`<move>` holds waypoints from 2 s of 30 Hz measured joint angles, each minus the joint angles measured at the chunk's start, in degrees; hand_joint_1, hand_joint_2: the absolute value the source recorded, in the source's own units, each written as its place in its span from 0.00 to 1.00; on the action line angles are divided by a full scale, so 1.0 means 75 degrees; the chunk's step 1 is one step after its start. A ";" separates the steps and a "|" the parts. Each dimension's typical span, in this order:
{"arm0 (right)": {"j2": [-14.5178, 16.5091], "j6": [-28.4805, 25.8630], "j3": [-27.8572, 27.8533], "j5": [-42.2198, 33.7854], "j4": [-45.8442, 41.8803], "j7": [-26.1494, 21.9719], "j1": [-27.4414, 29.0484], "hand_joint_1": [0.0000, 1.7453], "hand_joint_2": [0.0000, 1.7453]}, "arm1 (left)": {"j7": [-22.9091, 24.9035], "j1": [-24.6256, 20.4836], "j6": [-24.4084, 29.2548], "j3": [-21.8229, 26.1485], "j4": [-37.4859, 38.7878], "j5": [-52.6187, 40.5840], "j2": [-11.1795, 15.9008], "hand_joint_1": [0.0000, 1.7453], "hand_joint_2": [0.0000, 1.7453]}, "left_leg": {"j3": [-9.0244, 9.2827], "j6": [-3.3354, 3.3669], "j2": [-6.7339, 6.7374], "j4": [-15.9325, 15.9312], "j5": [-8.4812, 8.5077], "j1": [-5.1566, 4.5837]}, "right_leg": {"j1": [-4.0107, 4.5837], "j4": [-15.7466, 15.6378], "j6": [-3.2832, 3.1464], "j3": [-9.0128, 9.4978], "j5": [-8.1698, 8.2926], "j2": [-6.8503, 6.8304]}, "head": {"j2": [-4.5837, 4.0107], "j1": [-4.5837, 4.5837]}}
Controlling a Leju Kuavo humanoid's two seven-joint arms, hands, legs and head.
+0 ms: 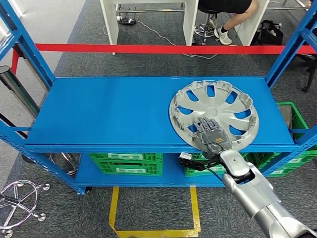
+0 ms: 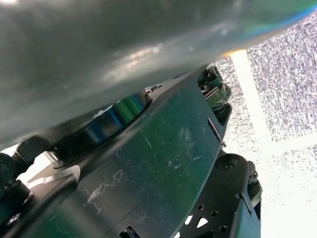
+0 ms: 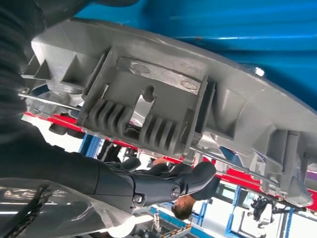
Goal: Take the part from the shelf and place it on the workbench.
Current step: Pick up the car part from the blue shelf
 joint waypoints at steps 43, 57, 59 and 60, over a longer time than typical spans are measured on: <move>-0.1129 0.1191 0.0366 -0.1437 -0.1824 0.0026 -0.0061 1.00 1.00 | -0.0102 0.0055 0.0014 0.0391 0.0001 0.0206 -0.0001 0.00 0.00 | -0.0001 0.0002 0.0000 0.0001 0.0001 0.0000 | -0.0001 0.0000 0.0006 -0.0002 0.0004 -0.0002 | 0.0000 0.0000; -0.0422 -0.3162 0.0036 0.0636 -0.2961 -0.0690 0.1483 1.00 1.00 | -0.0216 0.0037 0.0603 0.0428 0.0001 0.0048 -0.0185 0.00 0.00 | -0.0019 0.0003 -0.0002 -0.0002 -0.0002 -0.0003 | 0.0003 0.0001 0.0007 -0.0014 0.0002 -0.0001 | 0.0000 0.0001; 0.0148 -0.3839 -0.0190 0.1353 -0.3796 -0.1396 0.1872 1.00 1.00 | -0.0252 0.0025 0.0699 0.0426 0.0001 -0.0052 -0.0232 0.00 0.00 | -0.0022 0.0002 0.0004 -0.0002 -0.0002 -0.0004 | 0.0004 0.0002 0.0006 -0.0026 0.0001 0.0014 | 0.0000 -0.0001; 0.0467 -0.3974 -0.0311 0.1559 -0.4285 -0.1882 0.2003 1.00 1.00 | -0.0268 0.0016 0.0723 0.0425 0.0001 -0.0090 -0.0244 0.00 0.00 | -0.0021 0.0002 0.0005 -0.0003 -0.0002 -0.0002 | 0.0005 0.0002 0.0005 -0.0029 -0.0001 0.0013 | 0.0000 -0.0004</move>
